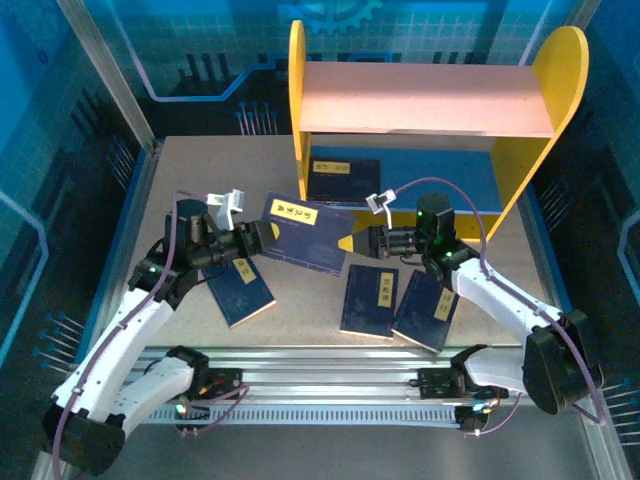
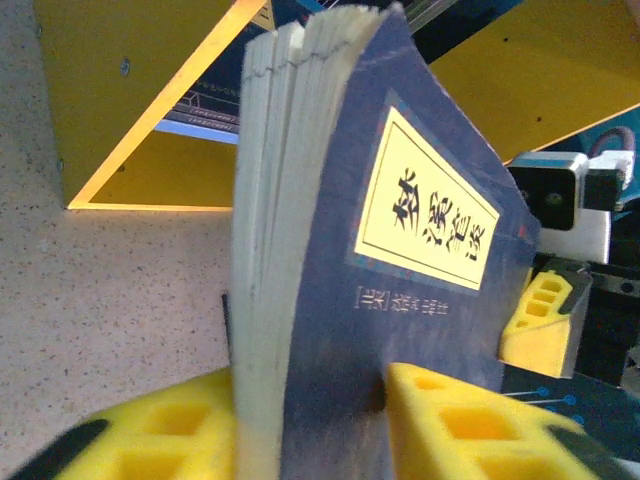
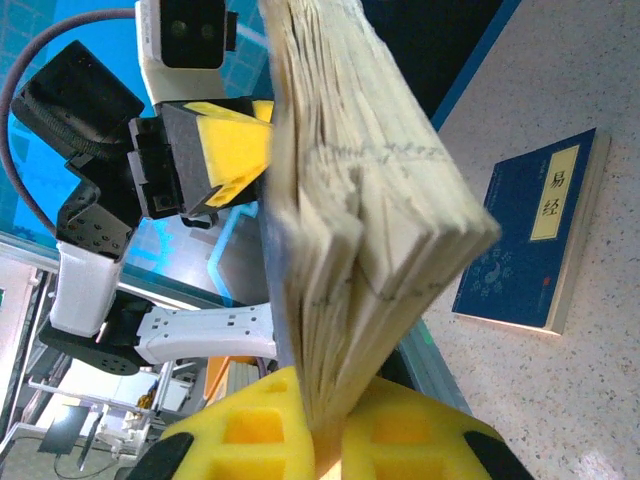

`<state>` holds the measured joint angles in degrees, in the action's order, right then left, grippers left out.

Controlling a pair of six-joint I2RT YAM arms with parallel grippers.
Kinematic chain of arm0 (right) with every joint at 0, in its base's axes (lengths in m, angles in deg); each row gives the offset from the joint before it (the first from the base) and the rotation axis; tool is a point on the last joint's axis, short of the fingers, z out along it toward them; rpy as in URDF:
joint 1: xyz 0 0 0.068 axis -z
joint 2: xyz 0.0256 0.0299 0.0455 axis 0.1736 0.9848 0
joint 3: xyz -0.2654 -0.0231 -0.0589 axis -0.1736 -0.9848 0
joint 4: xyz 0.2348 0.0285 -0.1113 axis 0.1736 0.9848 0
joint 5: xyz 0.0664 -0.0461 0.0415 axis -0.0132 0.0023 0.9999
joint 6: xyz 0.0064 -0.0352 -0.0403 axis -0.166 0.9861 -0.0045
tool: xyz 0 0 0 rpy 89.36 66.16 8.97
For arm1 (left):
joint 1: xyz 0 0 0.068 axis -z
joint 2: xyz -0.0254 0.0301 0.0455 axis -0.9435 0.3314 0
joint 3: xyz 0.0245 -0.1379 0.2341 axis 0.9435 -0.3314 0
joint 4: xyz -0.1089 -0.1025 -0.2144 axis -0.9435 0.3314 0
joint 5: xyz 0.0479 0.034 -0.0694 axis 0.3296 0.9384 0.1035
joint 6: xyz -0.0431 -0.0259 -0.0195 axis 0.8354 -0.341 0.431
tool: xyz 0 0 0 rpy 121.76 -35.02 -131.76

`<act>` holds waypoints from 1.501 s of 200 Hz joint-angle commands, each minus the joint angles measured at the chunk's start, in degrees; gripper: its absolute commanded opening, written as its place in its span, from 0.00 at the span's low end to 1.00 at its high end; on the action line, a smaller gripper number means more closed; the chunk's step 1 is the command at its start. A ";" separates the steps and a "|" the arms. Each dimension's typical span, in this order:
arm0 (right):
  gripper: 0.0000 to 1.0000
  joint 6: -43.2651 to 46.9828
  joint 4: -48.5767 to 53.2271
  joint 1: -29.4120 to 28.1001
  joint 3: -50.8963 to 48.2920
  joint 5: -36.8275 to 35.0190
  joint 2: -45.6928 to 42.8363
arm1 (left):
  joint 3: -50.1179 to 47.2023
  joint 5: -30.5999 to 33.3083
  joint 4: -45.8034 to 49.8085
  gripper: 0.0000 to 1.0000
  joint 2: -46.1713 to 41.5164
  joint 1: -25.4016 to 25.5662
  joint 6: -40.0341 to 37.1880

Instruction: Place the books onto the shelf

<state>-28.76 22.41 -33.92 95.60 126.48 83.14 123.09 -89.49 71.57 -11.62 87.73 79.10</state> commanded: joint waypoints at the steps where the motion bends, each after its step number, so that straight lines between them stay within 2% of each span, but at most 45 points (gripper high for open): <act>1: 0.12 -0.16 -2.79 0.68 -0.22 1.62 0.36 | -0.82 -3.75 -2.34 0.25 -0.77 0.05 -0.41; 46: 0.24 -1.88 -4.64 0.63 -1.44 0.84 0.41 | -1.79 -4.62 -4.93 0.00 -1.24 -0.03 0.91; 94: 0.41 -7.12 -11.53 0.55 -4.94 -0.82 0.54 | -6.29 -4.30 -12.13 0.00 -4.43 -0.03 5.77; 131: 0.52 -8.05 -12.32 -0.41 -7.98 -3.22 0.19 | -7.93 -4.39 -15.17 0.00 -5.85 -0.03 7.62; 173: 0.58 -10.20 -16.19 -2.88 -10.55 -5.55 1.43 | -7.68 -4.13 -15.42 0.00 -6.48 -0.03 7.68; 209: 0.51 -11.75 -19.34 -5.31 -10.89 -6.83 3.09 | -8.29 -2.81 -15.36 0.00 -7.44 -0.12 7.18; 231: 0.41 -13.76 -22.82 -6.26 -11.08 -7.11 3.82 | -8.75 -2.10 -15.18 0.00 -7.93 -0.03 7.09; 243: 0.30 -13.97 -23.36 -6.48 -10.65 -6.75 4.01 | -8.76 -1.56 -14.37 0.00 -7.81 -0.03 6.81; 268: 0.13 -11.94 -20.21 -6.49 -9.20 -5.82 3.68 | -8.77 -1.72 -13.75 0.00 -6.93 -0.03 6.78; 300: 0.09 -6.49 -10.98 -5.63 -7.17 -5.54 0.24 | -8.83 -1.36 -12.85 0.00 -6.40 -0.03 6.71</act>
<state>-40.39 4.84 -39.56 85.28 120.09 86.51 114.34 -90.97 60.27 -18.17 87.68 85.61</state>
